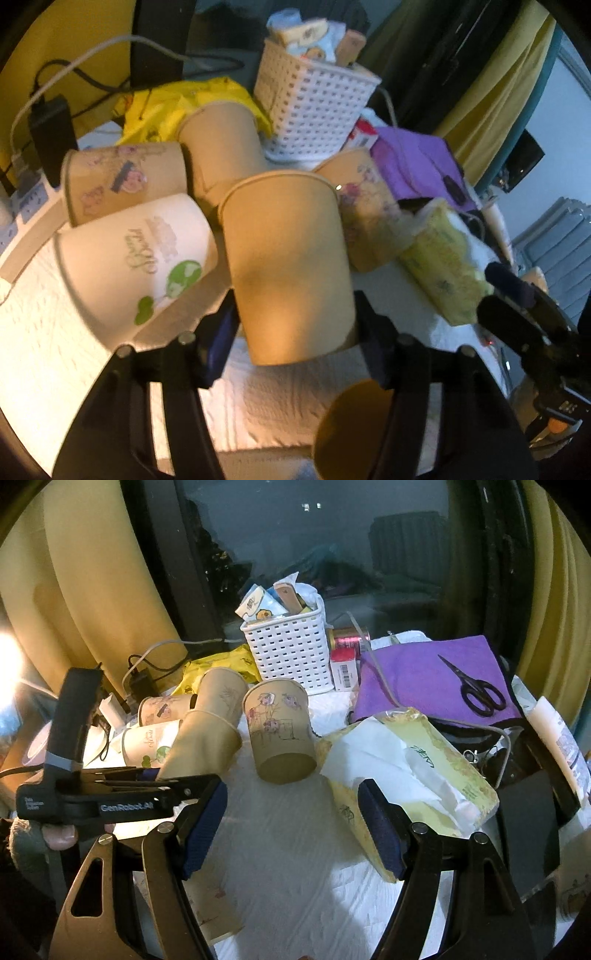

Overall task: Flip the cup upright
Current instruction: 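Close the left gripper around the tan cup's body and lift it, then carry the tan cup over the mat while the right tool approaches it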

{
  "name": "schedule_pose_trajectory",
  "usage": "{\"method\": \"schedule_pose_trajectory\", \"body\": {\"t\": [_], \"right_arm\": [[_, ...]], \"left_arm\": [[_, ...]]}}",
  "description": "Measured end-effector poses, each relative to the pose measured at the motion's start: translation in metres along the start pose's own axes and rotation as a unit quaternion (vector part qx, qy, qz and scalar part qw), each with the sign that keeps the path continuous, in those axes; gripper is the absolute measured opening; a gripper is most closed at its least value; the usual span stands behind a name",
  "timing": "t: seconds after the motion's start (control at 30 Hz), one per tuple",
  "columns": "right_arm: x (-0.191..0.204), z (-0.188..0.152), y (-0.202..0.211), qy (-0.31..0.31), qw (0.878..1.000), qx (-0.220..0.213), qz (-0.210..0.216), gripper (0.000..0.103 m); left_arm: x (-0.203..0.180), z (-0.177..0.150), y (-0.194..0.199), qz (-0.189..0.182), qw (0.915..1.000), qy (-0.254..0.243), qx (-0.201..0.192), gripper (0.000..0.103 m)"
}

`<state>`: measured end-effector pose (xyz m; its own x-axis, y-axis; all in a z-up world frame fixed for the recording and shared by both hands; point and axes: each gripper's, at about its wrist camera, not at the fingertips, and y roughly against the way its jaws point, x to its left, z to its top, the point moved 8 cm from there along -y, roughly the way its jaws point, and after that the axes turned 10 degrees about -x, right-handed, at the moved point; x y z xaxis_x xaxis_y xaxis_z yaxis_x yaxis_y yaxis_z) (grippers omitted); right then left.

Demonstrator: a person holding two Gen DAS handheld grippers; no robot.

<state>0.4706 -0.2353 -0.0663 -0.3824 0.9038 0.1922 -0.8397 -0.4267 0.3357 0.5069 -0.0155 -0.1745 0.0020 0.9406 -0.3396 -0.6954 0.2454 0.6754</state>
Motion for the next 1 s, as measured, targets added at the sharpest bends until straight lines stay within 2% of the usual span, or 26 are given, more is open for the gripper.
{"method": "schedule_pose_trajectory", "body": {"t": [0.27, 0.43, 0.8, 1.0], "right_arm": [[0.013, 0.009, 0.033, 0.006, 1.000, -0.022, -0.004, 0.076], [0.028, 0.009, 0.057, 0.011, 0.999, -0.033, -0.002, 0.076], [0.087, -0.007, 0.109, 0.035, 0.998, -0.046, 0.027, 0.076], [0.124, -0.033, 0.131, 0.034, 0.996, -0.032, 0.070, 0.076]], "left_arm": [[-0.019, 0.013, 0.060, -0.016, 0.9978, -0.021, -0.061, 0.061], [-0.028, 0.008, 0.101, -0.017, 0.9956, -0.034, -0.086, 0.061], [-0.023, -0.041, 0.186, 0.006, 0.9897, -0.049, -0.134, 0.061], [-0.016, -0.083, 0.221, 0.013, 0.9879, -0.054, -0.145, 0.061]]}}
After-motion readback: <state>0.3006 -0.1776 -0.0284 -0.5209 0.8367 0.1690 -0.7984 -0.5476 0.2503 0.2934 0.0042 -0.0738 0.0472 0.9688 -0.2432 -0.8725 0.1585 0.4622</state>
